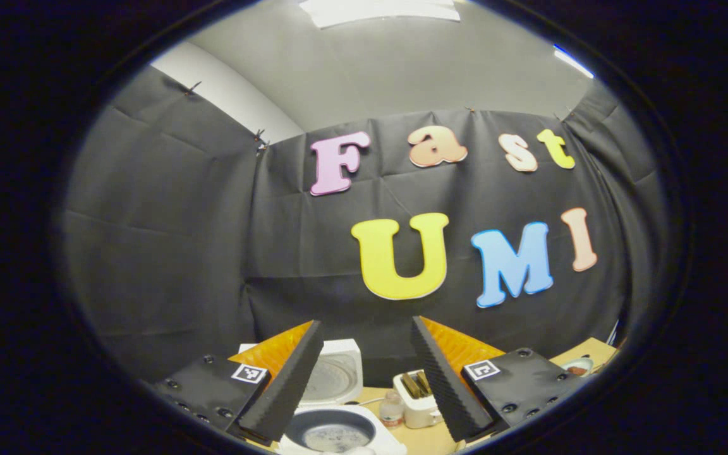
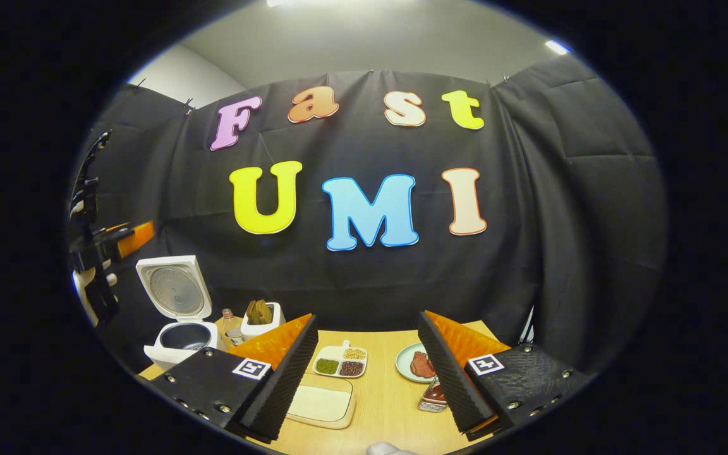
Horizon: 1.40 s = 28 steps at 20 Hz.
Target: Close the left gripper, press the button to open the rice cooker; take a wooden spoon from the chopstick holder with the right hand, scoop a spoonful of rice and pour it into the rice cooker, then put the wooden spoon back into the chopstick holder.
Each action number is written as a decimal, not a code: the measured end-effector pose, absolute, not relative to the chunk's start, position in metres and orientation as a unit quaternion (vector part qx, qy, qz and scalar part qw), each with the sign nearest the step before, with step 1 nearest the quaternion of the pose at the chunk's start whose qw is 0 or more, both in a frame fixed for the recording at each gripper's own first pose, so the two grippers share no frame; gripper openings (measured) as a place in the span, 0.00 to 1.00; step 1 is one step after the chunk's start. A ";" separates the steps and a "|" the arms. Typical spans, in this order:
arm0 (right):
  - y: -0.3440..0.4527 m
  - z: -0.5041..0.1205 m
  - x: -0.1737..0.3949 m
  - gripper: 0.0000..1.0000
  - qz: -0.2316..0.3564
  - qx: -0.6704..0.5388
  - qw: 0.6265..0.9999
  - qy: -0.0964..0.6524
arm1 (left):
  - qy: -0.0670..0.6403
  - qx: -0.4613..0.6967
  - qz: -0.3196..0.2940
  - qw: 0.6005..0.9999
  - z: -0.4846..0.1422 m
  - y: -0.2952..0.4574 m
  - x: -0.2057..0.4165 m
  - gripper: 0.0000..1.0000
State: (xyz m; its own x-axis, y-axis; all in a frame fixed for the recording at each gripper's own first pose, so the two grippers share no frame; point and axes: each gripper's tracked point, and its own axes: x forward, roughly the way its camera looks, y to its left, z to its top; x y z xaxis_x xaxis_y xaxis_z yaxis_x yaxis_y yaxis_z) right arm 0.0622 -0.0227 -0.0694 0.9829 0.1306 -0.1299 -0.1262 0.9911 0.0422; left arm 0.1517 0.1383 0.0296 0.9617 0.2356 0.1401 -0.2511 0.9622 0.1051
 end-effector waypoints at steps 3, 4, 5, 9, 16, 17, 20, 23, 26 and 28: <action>-0.015 -0.071 0.068 0.98 0.065 0.023 0.994 0.080 | -0.064 0.054 0.148 0.985 0.047 0.184 0.198 0.99; -0.013 -0.073 0.070 0.98 0.066 0.024 0.994 0.084 | -0.059 0.057 0.155 0.984 0.047 0.199 0.214 0.99; -0.013 -0.072 0.072 0.98 0.064 0.021 0.994 0.085 | -0.054 0.059 0.162 0.984 0.047 0.213 0.230 0.95; -0.009 -0.080 0.075 0.98 0.064 0.020 0.993 0.101 | -0.003 0.050 0.183 0.982 0.009 0.268 0.292 0.95; -0.008 -0.090 0.072 0.98 0.064 0.010 0.991 0.118 | 0.129 0.043 0.211 0.968 -0.094 0.311 0.344 0.97; -0.008 -0.091 0.071 0.98 0.065 0.012 0.991 0.119 | 0.152 0.030 0.207 0.966 -0.109 0.311 0.346 0.99; -0.007 -0.090 0.069 0.98 0.077 0.027 0.990 0.117 | 0.146 0.020 0.203 0.968 -0.105 0.311 0.339 0.97; -0.010 -0.087 0.067 0.98 0.086 0.036 0.989 0.116 | 0.155 -0.001 0.205 0.966 -0.109 0.308 0.335 0.98; -0.011 -0.085 0.065 0.98 0.097 0.034 0.988 0.112 | 0.158 0.010 0.207 0.965 -0.111 0.300 0.323 0.98; -0.012 -0.088 0.063 0.98 0.105 0.034 0.987 0.115 | 0.161 0.008 0.210 0.964 -0.113 0.294 0.313 0.99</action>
State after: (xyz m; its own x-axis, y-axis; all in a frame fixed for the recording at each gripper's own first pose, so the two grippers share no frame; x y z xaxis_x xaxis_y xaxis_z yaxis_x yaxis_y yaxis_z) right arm 0.0630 -0.0122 -0.0876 0.9518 0.2146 -0.2190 -0.1990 0.9757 0.0914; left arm 0.3132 0.2941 -0.1126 0.8600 0.4074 -0.3074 -0.4023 0.9118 0.0830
